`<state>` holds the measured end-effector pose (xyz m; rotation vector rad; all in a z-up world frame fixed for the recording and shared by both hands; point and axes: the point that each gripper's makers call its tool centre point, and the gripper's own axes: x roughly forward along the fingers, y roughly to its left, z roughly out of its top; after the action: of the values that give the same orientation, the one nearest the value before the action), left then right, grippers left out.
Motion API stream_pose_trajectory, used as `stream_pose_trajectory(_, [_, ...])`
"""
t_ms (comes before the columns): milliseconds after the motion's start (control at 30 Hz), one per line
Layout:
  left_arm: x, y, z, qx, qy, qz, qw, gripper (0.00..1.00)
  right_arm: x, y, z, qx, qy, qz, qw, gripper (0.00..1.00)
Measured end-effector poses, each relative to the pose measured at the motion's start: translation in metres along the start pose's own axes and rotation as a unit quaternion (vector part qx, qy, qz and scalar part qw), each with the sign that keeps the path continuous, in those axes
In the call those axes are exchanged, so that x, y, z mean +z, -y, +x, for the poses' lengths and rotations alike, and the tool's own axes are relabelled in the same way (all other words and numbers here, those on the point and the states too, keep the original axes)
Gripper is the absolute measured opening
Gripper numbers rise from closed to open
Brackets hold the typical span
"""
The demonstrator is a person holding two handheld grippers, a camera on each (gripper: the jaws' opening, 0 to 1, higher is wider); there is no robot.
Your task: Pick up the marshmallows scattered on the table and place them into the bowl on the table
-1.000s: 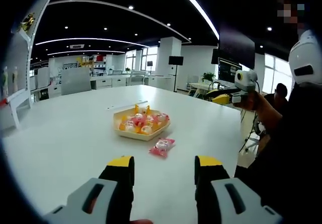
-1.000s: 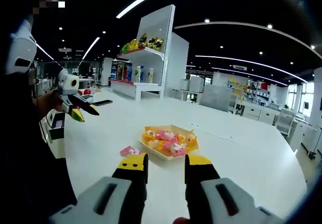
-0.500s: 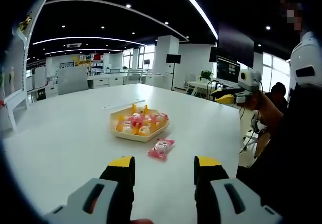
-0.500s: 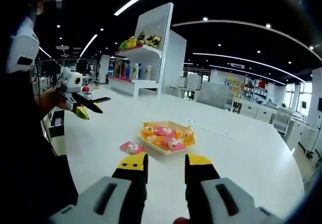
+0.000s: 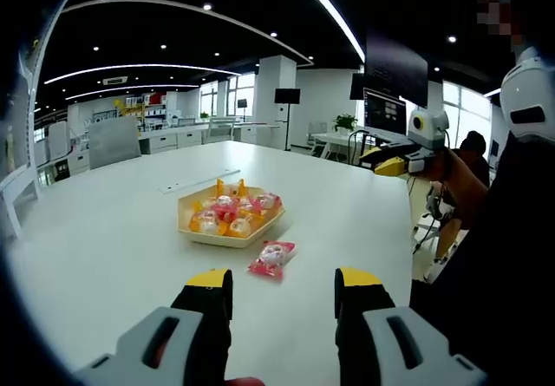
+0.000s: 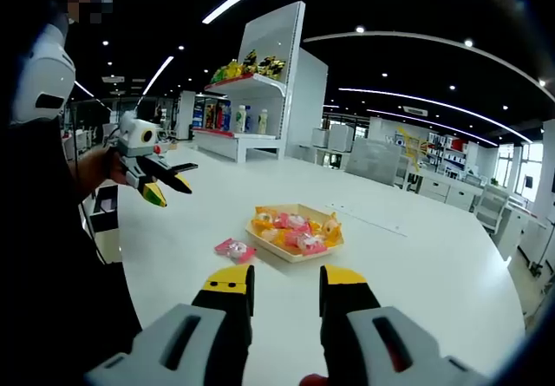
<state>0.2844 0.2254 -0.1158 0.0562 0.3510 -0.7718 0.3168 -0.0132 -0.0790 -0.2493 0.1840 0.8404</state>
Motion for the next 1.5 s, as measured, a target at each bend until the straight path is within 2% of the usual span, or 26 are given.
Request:
stream_pose_trajectory(400, [-0.002,0.001,0.016,-0.012,-0.011,0.006,0.9998,0.48,-0.005,0.002,-0.005,-0.005,-0.005,0.003,1.0,0.3])
stream_pose_trajectory(800, [0.003,0.003,0.031,-0.027,-0.009,0.012,0.9995,0.47,-0.006,0.002,-0.01,-0.007,-0.006,0.005,0.9999,0.3])
stream_pose_trajectory(1500, [-0.006,0.001,0.054,-0.035,-0.028,0.017,0.9988,0.47,-0.008,-0.002,-0.016,-0.006,-0.011,0.008,0.9999,0.3])
